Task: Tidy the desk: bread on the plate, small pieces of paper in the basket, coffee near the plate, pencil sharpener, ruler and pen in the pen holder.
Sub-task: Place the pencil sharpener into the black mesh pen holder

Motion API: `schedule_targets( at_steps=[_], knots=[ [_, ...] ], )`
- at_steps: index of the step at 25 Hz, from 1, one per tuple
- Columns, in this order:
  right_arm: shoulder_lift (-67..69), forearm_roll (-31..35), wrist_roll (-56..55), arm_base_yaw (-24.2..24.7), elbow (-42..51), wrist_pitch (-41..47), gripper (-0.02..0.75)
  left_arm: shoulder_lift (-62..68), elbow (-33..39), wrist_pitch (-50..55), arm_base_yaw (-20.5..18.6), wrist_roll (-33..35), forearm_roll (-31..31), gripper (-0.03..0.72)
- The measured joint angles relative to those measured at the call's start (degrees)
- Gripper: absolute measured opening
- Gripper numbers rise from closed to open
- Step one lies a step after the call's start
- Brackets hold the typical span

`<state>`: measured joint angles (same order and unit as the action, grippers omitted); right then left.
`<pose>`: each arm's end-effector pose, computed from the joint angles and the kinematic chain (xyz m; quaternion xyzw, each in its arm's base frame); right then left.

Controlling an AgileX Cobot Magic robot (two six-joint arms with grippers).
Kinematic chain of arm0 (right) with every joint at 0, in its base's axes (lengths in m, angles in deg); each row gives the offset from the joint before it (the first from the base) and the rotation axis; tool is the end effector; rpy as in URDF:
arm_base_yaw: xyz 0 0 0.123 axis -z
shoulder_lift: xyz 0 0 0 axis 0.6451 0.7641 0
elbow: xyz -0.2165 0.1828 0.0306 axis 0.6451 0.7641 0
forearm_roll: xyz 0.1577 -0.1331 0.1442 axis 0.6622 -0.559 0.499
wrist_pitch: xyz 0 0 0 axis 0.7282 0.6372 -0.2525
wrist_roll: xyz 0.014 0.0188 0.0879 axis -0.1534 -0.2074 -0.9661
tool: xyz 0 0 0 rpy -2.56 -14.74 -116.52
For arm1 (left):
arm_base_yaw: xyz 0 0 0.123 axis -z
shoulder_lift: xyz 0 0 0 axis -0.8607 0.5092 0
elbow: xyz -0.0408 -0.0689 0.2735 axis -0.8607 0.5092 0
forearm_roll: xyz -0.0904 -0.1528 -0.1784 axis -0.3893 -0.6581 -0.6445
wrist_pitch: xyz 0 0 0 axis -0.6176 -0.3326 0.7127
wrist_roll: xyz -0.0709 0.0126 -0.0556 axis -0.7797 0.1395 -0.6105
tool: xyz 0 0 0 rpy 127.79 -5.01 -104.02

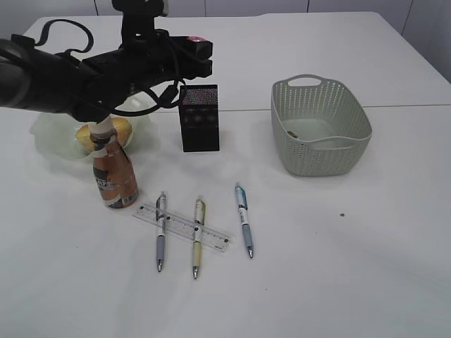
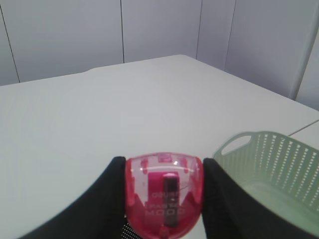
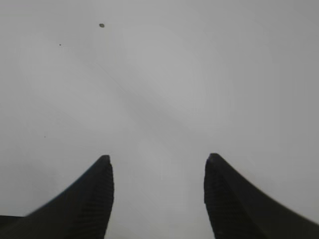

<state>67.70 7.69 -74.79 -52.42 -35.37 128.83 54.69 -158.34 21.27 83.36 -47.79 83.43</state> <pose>0.2029 0.0303 0.3243 -0.0684 0.9780 -0.0484 0.1910 0.4355 -0.2067 0.2071 0.1781 0.7186 -0.2041 0.6405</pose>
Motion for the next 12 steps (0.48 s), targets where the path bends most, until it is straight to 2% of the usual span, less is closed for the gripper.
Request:
schedule_targets(
  at_steps=[12],
  knots=[
    [0.00, -0.10, -0.13, 0.00, 0.00, 0.00, 0.426, 5.92, -4.93, -1.68, -1.42, 0.00, 0.22, 0.313]
  ],
)
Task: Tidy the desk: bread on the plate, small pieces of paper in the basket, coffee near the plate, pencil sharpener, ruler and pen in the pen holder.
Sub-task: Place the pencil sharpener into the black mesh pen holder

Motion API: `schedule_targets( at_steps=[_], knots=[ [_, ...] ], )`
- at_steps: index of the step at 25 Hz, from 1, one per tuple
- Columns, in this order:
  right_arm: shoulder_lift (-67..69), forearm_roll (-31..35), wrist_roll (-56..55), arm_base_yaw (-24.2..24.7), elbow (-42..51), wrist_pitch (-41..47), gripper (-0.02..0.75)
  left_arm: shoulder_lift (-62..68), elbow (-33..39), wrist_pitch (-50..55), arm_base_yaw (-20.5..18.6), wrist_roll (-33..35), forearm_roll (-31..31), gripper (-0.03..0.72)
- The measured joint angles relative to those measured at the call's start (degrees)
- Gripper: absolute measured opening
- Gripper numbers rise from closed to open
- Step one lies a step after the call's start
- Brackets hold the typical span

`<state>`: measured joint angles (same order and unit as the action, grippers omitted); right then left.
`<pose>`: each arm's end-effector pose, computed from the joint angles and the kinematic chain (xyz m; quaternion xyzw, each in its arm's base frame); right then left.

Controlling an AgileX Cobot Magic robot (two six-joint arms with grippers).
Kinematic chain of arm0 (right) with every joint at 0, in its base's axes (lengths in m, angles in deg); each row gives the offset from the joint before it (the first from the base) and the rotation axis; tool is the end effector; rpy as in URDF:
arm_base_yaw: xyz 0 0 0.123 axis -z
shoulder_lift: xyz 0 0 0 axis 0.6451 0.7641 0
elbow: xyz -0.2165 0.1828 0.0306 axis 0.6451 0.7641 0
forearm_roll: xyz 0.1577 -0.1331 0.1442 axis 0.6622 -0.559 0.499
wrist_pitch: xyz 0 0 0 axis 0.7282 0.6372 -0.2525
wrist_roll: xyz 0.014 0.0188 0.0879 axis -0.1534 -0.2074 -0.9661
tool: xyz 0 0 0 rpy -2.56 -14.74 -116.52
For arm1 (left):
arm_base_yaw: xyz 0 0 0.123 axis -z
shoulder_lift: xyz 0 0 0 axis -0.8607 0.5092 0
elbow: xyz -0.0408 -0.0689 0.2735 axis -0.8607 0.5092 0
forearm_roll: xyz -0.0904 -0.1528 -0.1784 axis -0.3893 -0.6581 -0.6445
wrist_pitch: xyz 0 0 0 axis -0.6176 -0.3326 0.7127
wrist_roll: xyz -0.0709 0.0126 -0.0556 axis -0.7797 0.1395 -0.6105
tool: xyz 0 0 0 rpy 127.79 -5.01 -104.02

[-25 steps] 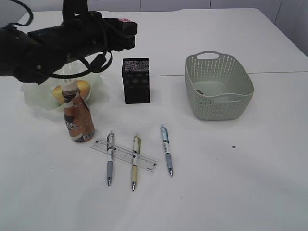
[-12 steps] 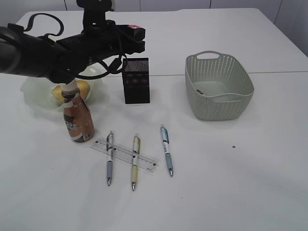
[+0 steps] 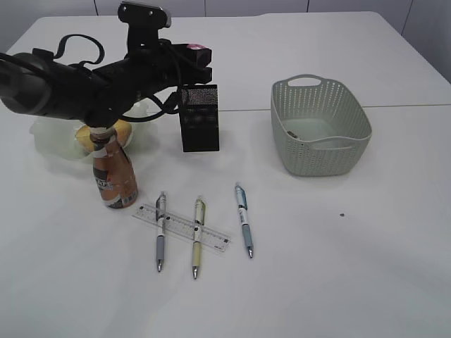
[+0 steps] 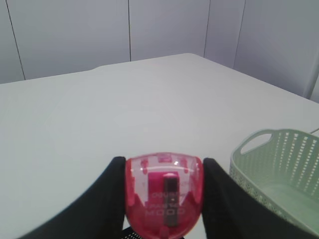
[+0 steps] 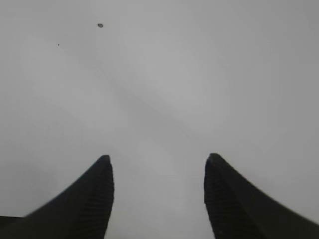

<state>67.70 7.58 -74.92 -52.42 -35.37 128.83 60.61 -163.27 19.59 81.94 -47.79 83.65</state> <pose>0.2029 0.0302 0.3243 -0.0675 0.9780 -0.0491 0.1912 0.4585 -0.2042 0.1850 0.1713 0.7164 -0.2000 0.6461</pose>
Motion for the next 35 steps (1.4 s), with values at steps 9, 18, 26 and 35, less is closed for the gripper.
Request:
schedule_targets(
  at_steps=[9, 18, 26, 35],
  knots=[
    [0.00, -0.34, 0.00, 0.00, 0.00, 0.00, 0.426, 1.07, -0.10, 0.00, 0.00, 0.00, 0.47, 0.363],
    [0.00, -0.60, -0.09, 0.00, 0.00, 0.00, 0.426, 1.20, -0.10, 0.00, 0.00, 0.00, 0.60, 0.476],
    [0.00, -1.32, -0.09, 0.00, 0.00, 0.10, 0.426, -1.00, -0.10, 2.33, 0.00, 0.00, 0.60, 0.487],
    [0.00, -2.47, -0.09, 0.00, 0.00, 0.10, 0.426, -16.32, -0.10, 35.13, 0.20, 0.00, -0.01, 0.431]
  ],
)
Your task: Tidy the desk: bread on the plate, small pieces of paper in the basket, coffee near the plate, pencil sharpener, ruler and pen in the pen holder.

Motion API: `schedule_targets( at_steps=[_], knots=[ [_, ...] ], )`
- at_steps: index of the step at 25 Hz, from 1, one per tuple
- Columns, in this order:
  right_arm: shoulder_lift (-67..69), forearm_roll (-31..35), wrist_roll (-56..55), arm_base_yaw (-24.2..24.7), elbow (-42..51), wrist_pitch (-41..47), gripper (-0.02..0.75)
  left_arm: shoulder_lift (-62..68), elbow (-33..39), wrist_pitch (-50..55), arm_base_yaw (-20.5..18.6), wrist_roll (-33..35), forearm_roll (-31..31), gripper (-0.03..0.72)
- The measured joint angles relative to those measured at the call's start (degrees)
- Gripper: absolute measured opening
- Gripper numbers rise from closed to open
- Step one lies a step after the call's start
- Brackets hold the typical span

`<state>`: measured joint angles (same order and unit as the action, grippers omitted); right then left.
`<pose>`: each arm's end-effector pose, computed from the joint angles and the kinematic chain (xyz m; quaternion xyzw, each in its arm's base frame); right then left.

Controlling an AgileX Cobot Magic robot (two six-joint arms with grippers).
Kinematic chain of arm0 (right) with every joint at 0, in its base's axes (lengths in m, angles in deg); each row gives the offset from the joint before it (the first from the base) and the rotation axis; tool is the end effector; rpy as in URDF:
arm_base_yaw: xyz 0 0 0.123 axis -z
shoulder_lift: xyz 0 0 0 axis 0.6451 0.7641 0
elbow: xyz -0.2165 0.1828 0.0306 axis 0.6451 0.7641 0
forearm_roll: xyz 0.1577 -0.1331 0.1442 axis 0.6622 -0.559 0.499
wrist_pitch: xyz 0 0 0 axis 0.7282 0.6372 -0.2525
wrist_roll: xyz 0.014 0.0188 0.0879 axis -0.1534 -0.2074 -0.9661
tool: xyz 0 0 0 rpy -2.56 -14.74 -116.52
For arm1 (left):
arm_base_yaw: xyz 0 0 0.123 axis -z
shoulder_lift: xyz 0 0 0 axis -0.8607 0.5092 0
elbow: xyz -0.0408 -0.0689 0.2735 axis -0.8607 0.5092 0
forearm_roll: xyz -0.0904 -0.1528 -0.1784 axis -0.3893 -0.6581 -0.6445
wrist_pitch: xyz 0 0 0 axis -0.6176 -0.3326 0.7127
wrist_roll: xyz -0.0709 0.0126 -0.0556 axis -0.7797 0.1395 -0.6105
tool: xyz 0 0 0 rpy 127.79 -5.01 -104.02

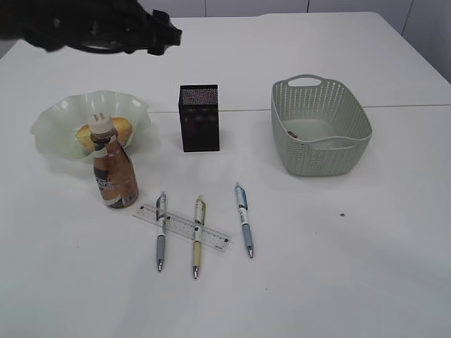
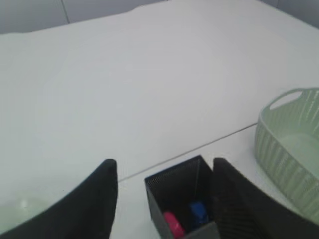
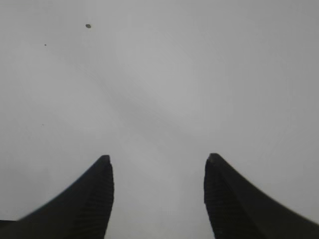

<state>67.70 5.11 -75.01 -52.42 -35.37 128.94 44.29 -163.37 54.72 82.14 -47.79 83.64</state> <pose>0.2035 0.0267 0.3250 -0.0713 0.9760 -0.0698 0.1934 0.4243 -0.1770 0.2710 0.1565 0.8175 -0.1092 0.5434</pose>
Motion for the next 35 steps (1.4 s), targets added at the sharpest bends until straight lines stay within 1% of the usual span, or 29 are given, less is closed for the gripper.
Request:
schedule_targets(
  at_steps=[3, 10, 11, 14, 15, 17, 19, 21, 25, 28, 32, 35],
  knots=[
    [0.00, -0.12, 0.00, 0.00, 0.00, 0.00, 0.426, -5.69, 0.00, 12.26, 0.10, 0.00, -0.55, 0.408],
    [0.00, -0.12, 0.00, 0.00, 0.00, 0.71, 0.426, -15.30, 0.00, 40.85, 0.10, 0.88, -1.30, 0.394],
    [0.00, -0.12, 0.00, 0.00, 0.00, 1.15, 0.426, -16.09, 0.00, 44.99, 0.10, 1.83, -1.60, 0.388],
    [0.00, -0.12, 0.00, 0.00, 0.00, 1.78, 0.426, -17.84, 0.00, 55.67, 0.10, 8.72, -4.65, 0.354],
    [0.00, -0.12, 0.00, 0.00, 0.00, 1.86, 0.426, -18.36, 0.12, 57.75, 0.10, 10.60, -5.90, 0.337],
    [0.00, -0.12, 0.00, 0.00, 0.00, 1.86, 0.426, -20.25, 1.35, 59.93, 0.10, 12.43, -7.35, 0.308],
    [0.00, -0.61, 0.00, 0.00, 0.00, 1.86, 0.426, -22.03, 4.08, 59.91, 0.10, 12.97, -8.09, 0.290],
    [0.00, -1.42, 0.00, 0.00, 0.00, 1.86, 0.426, -24.22, 7.19, 59.91, -0.09, 13.05, -9.04, 0.283],
    [0.00, -0.86, 0.21, 0.00, 0.00, 0.78, 0.426, -28.76, 13.60, 59.80, -2.19, 13.10, -11.56, 0.281],
    [0.00, 3.42, 4.69, 0.00, 0.00, -1.76, 0.426, -32.32, 17.73, 59.80, -5.16, 13.10, -13.27, 0.280],
    [0.00, 11.20, 11.91, 0.00, 0.00, -4.31, 0.426, -36.85, 22.10, 59.80, -11.06, 13.10, -15.69, 0.280],
    [1.98, 13.58, 13.23, 0.00, -0.46, -4.31, 0.426, -39.75, 24.10, 59.80, -15.23, 12.96, -16.70, 0.280]
  ],
)
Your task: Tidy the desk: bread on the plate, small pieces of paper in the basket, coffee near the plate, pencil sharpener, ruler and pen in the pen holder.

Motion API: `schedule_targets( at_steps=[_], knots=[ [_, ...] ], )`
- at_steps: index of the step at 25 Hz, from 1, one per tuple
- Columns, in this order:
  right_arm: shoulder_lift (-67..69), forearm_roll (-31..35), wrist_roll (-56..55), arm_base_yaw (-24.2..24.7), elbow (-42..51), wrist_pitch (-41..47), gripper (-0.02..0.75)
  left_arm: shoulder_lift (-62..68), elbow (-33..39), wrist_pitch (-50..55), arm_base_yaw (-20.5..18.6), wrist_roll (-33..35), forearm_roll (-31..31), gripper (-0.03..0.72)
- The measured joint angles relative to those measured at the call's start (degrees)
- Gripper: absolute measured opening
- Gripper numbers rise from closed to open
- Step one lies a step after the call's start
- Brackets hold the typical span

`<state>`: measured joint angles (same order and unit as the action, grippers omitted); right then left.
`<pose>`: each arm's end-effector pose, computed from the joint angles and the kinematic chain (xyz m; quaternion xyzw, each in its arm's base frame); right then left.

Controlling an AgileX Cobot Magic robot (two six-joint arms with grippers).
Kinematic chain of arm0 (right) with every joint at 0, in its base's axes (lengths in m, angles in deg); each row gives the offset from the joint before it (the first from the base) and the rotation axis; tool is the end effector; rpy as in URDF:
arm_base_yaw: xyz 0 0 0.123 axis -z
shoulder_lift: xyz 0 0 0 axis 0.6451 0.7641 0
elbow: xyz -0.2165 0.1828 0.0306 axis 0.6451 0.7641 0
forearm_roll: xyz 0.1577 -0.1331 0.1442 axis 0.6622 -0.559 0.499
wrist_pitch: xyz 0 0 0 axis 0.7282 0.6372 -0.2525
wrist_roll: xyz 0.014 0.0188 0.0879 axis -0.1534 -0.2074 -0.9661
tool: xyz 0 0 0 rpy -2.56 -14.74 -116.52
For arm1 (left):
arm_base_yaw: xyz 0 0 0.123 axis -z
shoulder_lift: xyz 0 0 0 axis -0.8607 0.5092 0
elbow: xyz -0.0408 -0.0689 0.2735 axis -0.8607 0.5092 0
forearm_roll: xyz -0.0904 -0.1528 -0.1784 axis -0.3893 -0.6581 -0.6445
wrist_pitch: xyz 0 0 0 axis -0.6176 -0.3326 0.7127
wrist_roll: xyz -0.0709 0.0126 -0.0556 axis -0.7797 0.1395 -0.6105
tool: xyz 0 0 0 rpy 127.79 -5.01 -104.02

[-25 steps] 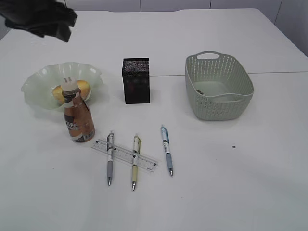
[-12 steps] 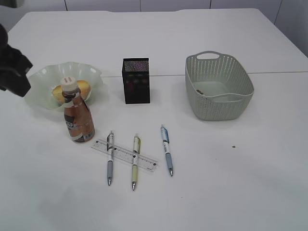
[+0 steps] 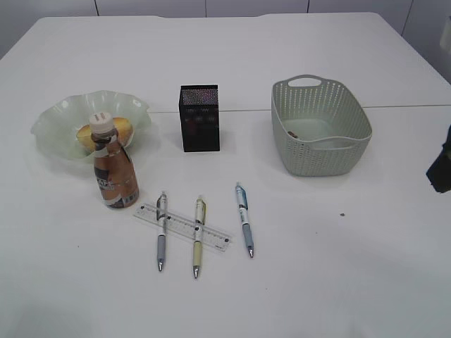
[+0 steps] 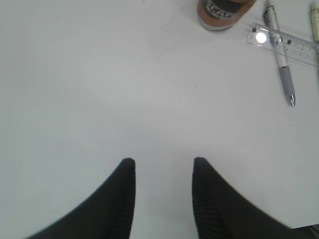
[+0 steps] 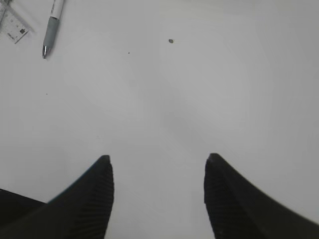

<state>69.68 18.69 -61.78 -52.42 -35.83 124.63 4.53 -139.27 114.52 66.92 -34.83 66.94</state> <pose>0.2128 0.0487 0.3208 -0.1567 0.9662 0.0246 0.2033 0.2268 -0.0325 0.3178 0.0372 0.9789 -0.0329 0.1981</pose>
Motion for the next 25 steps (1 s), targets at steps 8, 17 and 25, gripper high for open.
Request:
schedule_targets(
  at_steps=[8, 17, 25],
  knots=[
    [10.07, 4.21, 4.05, 0.00, -8.61, 0.00, 0.426, -3.79, 5.87, -0.69, -1.40, -2.92, -1.02, 0.280],
    [24.50, 4.10, 8.06, -9.20, -23.50, -0.13, 0.426, -3.92, 12.15, -2.10, -1.40, -3.04, -0.87, 0.280],
    [40.39, 3.24, 14.18, -20.25, -35.86, -0.36, 0.426, -3.92, 12.28, -5.10, -1.40, -2.96, 0.26, 0.280]
  ],
)
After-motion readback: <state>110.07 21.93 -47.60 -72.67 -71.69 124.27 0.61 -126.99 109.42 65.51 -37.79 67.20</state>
